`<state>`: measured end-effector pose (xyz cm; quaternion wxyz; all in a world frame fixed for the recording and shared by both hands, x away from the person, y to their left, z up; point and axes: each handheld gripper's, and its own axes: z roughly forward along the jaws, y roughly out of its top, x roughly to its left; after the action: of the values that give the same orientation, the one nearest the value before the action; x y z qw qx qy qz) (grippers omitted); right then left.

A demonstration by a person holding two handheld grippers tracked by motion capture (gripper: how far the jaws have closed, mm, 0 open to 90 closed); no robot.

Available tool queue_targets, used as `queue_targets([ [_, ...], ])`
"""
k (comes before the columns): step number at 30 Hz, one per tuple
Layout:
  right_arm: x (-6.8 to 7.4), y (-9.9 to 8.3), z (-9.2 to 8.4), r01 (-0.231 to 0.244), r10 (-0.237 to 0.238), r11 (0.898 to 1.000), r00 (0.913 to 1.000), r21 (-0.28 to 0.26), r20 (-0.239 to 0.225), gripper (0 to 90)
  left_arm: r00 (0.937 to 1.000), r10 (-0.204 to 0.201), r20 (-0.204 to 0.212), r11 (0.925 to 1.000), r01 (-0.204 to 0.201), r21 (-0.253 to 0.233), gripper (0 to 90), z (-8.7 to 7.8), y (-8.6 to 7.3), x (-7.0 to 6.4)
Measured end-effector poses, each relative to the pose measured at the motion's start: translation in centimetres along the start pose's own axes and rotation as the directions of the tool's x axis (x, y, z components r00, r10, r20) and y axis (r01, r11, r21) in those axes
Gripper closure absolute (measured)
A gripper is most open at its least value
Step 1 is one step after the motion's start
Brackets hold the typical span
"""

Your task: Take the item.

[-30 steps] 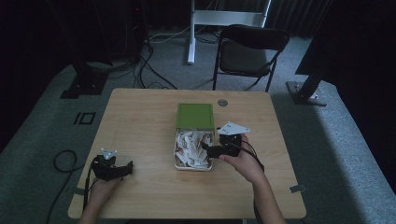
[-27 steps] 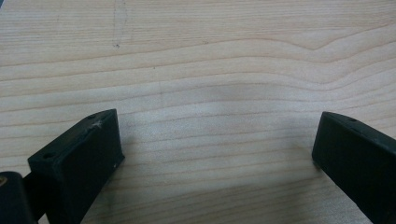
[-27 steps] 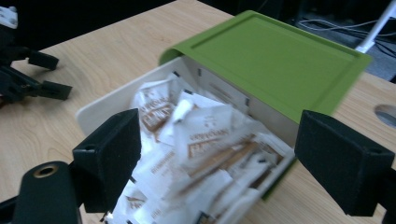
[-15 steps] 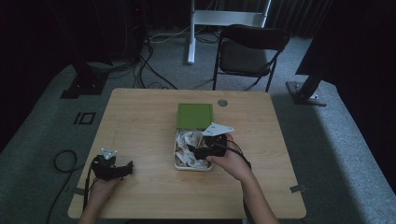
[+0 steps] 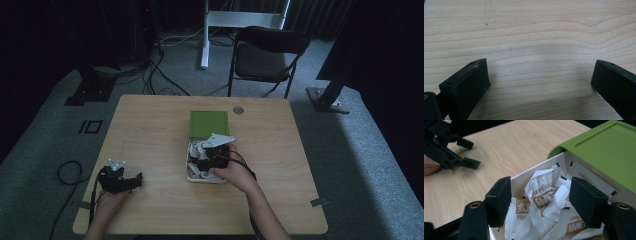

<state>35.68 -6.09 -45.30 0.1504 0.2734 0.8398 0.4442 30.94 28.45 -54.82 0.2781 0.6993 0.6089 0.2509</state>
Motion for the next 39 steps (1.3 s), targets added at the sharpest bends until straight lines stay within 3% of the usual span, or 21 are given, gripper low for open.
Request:
queue_targets([
  [12,-0.1,-0.4,1.9,-0.008,0.008,0.999,1.0000,0.047,-0.003,46.0,1.0000,0.000,0.000,1.0000,0.000,0.000,2.3,0.0,0.0,0.0],
  [19,-0.1,-0.3,2.2,-0.010,0.010,0.997,0.9999,0.072,0.002,62.9,1.0000,0.000,0.000,1.0000,0.000,0.000,2.3,0.0,0.0,0.0],
  [23,-0.3,-0.2,1.7,-0.031,0.032,0.997,0.9994,0.069,-0.011,68.6,1.0000,0.000,0.000,1.0000,0.000,-0.001,2.3,0.0,0.0,0.0],
  [35,-0.3,0.8,-0.3,-0.018,0.019,1.000,0.9994,0.015,-0.030,69.4,1.0000,0.000,0.000,1.0000,0.000,0.000,2.3,0.0,0.0,0.0],
  [39,-0.8,1.1,-1.4,-0.033,0.033,0.999,0.9990,-0.014,-0.030,69.4,1.0000,0.000,0.000,1.0000,0.000,0.001,2.3,0.0,0.0,0.0],
])
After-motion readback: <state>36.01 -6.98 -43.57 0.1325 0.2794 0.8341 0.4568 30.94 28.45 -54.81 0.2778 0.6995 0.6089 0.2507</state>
